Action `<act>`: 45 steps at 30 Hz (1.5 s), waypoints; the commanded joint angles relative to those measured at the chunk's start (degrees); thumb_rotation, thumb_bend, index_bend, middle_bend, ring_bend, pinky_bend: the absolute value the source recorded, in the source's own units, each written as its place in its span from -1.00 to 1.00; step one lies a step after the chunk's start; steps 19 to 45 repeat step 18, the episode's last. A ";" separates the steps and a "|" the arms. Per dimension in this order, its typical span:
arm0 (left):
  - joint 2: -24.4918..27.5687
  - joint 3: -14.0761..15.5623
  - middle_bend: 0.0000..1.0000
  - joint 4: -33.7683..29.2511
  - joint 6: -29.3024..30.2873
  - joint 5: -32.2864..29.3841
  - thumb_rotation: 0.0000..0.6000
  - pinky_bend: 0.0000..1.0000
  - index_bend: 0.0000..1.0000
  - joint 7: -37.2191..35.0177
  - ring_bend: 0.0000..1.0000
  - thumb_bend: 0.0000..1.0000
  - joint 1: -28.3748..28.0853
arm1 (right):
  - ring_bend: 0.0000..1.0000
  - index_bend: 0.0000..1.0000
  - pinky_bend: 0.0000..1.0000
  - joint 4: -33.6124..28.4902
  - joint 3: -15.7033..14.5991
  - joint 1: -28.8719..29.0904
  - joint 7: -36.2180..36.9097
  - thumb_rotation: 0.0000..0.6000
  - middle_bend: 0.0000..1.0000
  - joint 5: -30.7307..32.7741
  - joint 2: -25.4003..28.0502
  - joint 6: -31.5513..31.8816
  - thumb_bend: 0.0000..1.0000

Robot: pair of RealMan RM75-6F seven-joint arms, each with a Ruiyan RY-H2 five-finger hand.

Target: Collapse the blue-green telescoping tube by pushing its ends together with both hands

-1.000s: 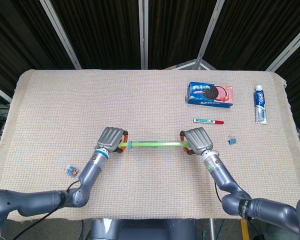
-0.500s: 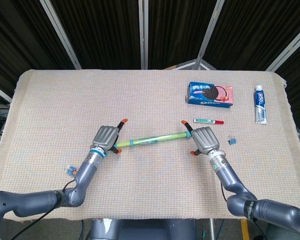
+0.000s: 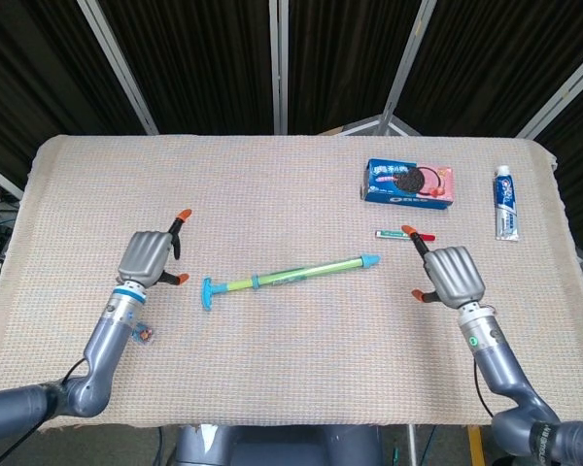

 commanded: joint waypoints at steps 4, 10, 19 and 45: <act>5.88 3.32 -1.00 -4.80 7.97 6.80 1.00 -1.00 -1.00 -4.73 -1.00 -1.00 6.93 | -0.62 -0.99 -0.51 0.23 -1.80 -7.10 9.71 1.00 -0.70 -6.40 3.99 9.53 -1.00; 13.36 11.91 -1.00 -10.16 21.24 20.13 1.00 -1.00 -1.00 -14.02 -1.00 -1.00 19.43 | -1.00 -1.00 -1.00 1.98 -4.76 -17.11 17.51 1.00 -1.00 -11.84 5.35 22.93 -1.00; 16.34 15.09 -1.00 -8.37 24.29 27.80 1.00 -1.00 -1.00 -19.84 -1.00 -1.00 24.02 | -1.00 -1.00 -1.00 3.21 -5.50 -20.94 15.06 1.00 -1.00 -14.97 4.31 27.40 -1.00; 16.34 15.09 -1.00 -8.37 24.29 27.80 1.00 -1.00 -1.00 -19.84 -1.00 -1.00 24.02 | -1.00 -1.00 -1.00 3.21 -5.50 -20.94 15.06 1.00 -1.00 -14.97 4.31 27.40 -1.00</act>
